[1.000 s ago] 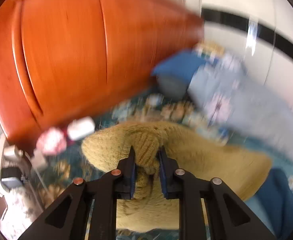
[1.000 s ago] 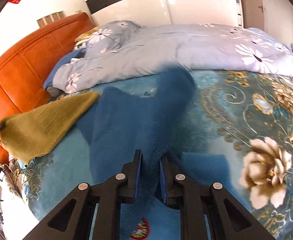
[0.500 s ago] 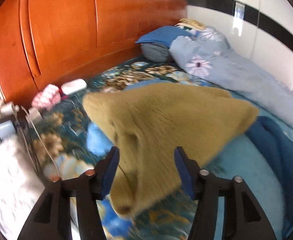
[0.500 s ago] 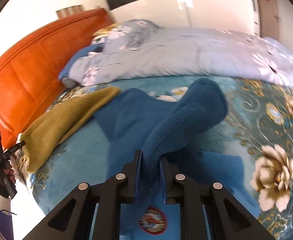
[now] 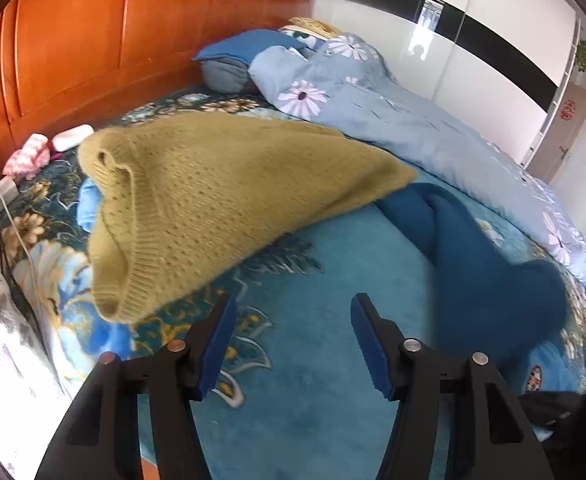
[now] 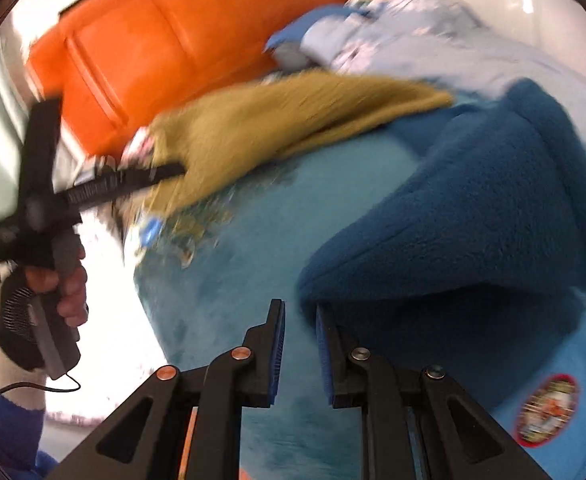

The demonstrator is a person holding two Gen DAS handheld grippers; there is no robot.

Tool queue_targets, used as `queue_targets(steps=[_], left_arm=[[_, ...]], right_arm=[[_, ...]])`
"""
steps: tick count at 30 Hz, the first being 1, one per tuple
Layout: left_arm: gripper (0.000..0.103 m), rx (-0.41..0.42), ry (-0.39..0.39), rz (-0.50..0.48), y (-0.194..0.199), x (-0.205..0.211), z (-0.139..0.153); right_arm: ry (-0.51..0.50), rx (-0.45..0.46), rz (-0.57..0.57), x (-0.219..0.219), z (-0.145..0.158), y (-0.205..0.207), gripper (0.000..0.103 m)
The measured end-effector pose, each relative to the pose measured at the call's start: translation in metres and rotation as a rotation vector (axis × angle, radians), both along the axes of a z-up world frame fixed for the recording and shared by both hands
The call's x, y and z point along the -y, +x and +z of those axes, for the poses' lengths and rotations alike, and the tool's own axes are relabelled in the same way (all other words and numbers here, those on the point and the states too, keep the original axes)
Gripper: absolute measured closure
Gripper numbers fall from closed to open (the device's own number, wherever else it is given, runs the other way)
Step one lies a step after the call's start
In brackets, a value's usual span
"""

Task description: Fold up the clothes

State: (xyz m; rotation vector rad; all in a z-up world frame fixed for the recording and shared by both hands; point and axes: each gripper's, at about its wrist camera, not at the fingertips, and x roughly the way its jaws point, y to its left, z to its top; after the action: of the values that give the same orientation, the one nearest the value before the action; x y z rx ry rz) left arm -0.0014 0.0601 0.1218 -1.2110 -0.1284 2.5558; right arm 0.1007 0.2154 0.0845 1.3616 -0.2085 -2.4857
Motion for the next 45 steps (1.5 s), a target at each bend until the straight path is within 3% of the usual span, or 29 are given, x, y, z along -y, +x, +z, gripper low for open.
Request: queue_targets(steps=[5,9,11,13,14,17,21,24,29,36,38,39,41,42,44,45], left_arm=[[0.042,0.001,-0.003,-0.036,0.008,-0.006,0.003],[0.042,-0.01,0.017,-0.117,0.017,-0.026,0.007],[0.041,-0.02,0.014,-0.177,0.021,-0.044,0.009],[0.039,-0.028,0.008,-0.26,0.027,-0.069,0.011],[0.033,-0.033,0.006,-0.301,0.03,-0.081,0.011],[0.033,-0.047,-0.013,-0.435,0.041,-0.123,0.01],[0.032,-0.043,-0.06,-0.547,0.044,-0.172,0.0],[0.032,-0.027,-0.112,-0.566,0.037,-0.197,-0.011],[0.032,-0.019,-0.136,-0.533,0.023,-0.21,-0.012],[0.034,-0.016,-0.162,-0.556,0.019,-0.22,-0.016],[0.049,0.006,-0.137,-0.546,0.017,-0.219,-0.015],[0.052,0.021,-0.122,-0.537,0.015,-0.218,-0.016],[0.074,0.045,-0.102,-0.522,0.013,-0.217,-0.016],[0.078,0.046,-0.1,-0.516,0.014,-0.216,-0.015],[0.085,0.046,-0.095,-0.505,0.016,-0.215,-0.013],[0.086,0.039,-0.087,-0.504,0.019,-0.213,-0.01]], right_arm=[[0.085,-0.009,0.082,0.031,-0.007,0.004,0.085],[0.056,-0.067,0.012,-0.002,0.016,0.037,0.077],[0.028,-0.1,-0.117,-0.043,0.027,0.059,0.059],[0.004,-0.135,-0.282,-0.091,0.035,0.089,0.052],[0.003,-0.143,-0.376,-0.117,0.036,0.105,0.052],[-0.033,-0.132,-0.701,-0.198,0.026,0.168,0.052],[-0.148,-0.064,-0.906,-0.247,-0.004,0.224,0.05],[-0.261,-0.03,-0.942,-0.257,-0.027,0.236,0.05],[-0.406,-0.024,-0.913,-0.262,-0.048,0.222,0.046],[-0.493,-0.004,-0.873,-0.245,-0.064,0.199,0.045],[-0.504,-0.012,-0.865,-0.244,-0.064,0.192,0.045],[-0.494,-0.013,-0.868,-0.243,-0.062,0.189,0.044],[-0.497,-0.023,-0.873,-0.243,-0.059,0.185,0.046],[-0.499,-0.027,-0.875,-0.243,-0.058,0.183,0.048],[-0.498,-0.043,-0.879,-0.244,-0.054,0.181,0.072],[-0.488,-0.05,-0.878,-0.244,-0.05,0.18,0.078]])
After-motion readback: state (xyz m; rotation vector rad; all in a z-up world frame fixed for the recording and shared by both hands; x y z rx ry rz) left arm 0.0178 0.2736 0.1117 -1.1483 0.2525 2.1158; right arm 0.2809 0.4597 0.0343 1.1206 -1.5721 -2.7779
